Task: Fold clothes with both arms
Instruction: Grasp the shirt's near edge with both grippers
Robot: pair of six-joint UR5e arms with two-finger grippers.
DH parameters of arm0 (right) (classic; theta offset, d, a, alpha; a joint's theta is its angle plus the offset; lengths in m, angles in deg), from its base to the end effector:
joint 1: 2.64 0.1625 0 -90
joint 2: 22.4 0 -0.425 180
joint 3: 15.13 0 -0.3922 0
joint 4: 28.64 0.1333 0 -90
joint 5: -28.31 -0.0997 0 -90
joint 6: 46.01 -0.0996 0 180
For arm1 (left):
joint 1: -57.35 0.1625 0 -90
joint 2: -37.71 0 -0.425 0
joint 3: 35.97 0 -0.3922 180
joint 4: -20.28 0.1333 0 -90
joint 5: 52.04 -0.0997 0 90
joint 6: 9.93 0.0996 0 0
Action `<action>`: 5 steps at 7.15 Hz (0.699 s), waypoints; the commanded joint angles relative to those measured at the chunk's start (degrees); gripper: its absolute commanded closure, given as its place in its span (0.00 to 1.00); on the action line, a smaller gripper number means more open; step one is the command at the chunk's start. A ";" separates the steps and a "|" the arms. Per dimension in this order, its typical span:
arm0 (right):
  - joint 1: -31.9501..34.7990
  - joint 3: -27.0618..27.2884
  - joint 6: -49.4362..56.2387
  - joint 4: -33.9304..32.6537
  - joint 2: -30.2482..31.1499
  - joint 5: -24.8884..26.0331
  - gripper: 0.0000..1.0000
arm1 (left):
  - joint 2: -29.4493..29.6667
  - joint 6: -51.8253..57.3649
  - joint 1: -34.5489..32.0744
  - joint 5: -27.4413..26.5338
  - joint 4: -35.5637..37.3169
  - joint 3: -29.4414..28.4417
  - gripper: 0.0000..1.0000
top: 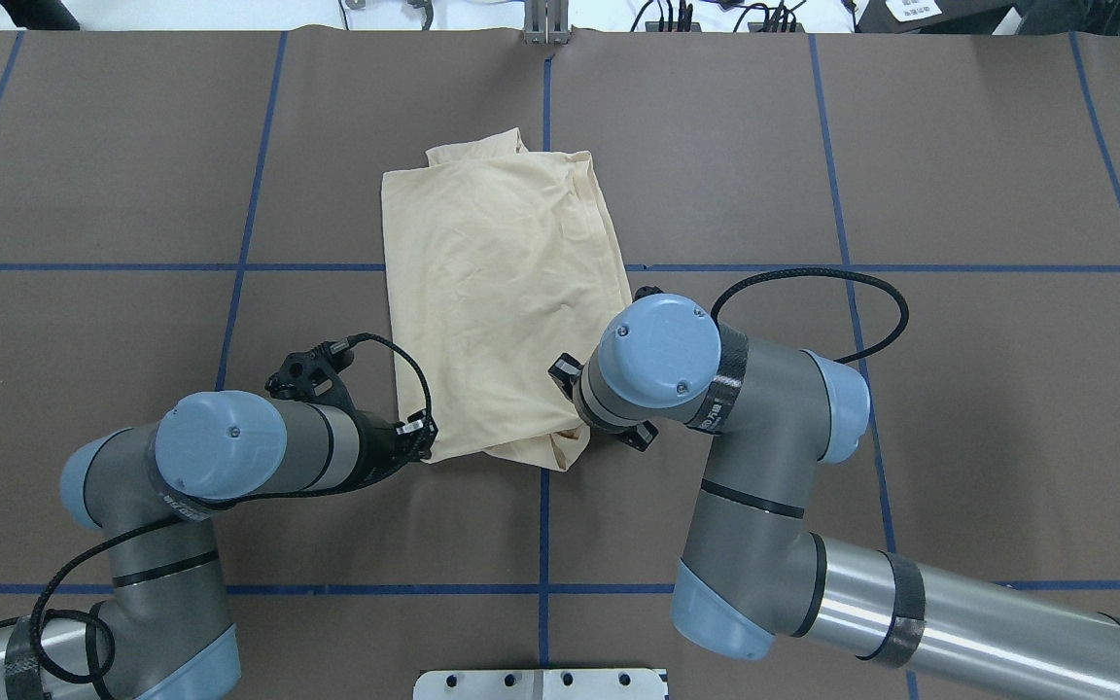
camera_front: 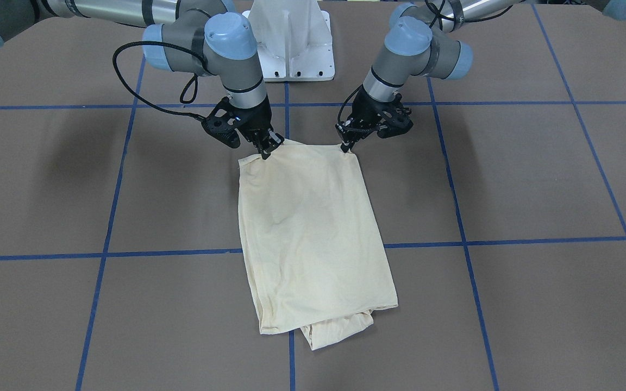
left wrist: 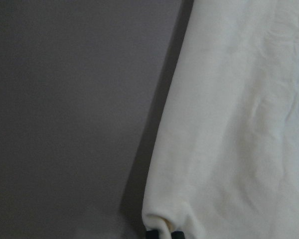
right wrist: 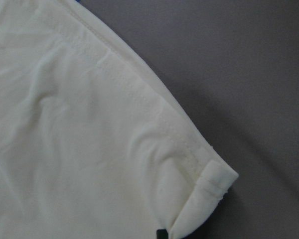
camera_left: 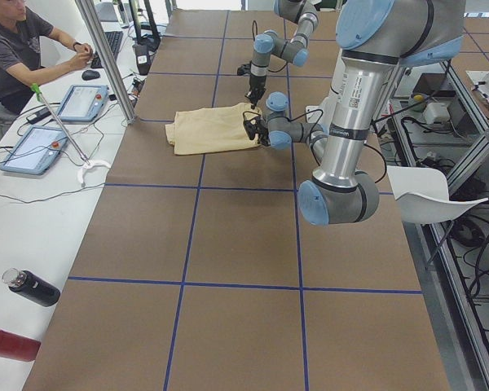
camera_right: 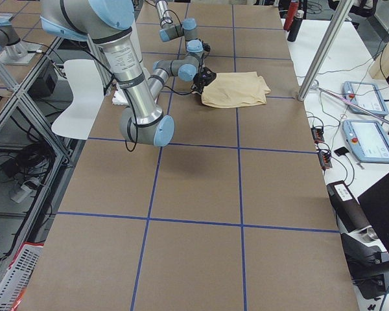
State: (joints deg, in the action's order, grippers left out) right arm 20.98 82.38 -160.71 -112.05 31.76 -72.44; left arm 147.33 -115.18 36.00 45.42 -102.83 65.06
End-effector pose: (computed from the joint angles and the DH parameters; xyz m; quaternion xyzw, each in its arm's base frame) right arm -0.5707 -0.3748 0.2245 -0.0889 -0.4195 0.3333 0.8397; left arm 0.5269 -0.3352 0.3171 -0.0271 0.5292 -0.2334 0.8153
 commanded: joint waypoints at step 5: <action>-5.94 4.09 -3.58 -0.61 3.14 0.02 1.00 | -0.46 0.57 4.38 0.28 0.50 5.30 1.00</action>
State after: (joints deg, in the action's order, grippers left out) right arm 17.42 86.01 -162.13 -112.47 34.67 -72.39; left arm 147.00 -114.63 38.26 45.77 -102.46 68.75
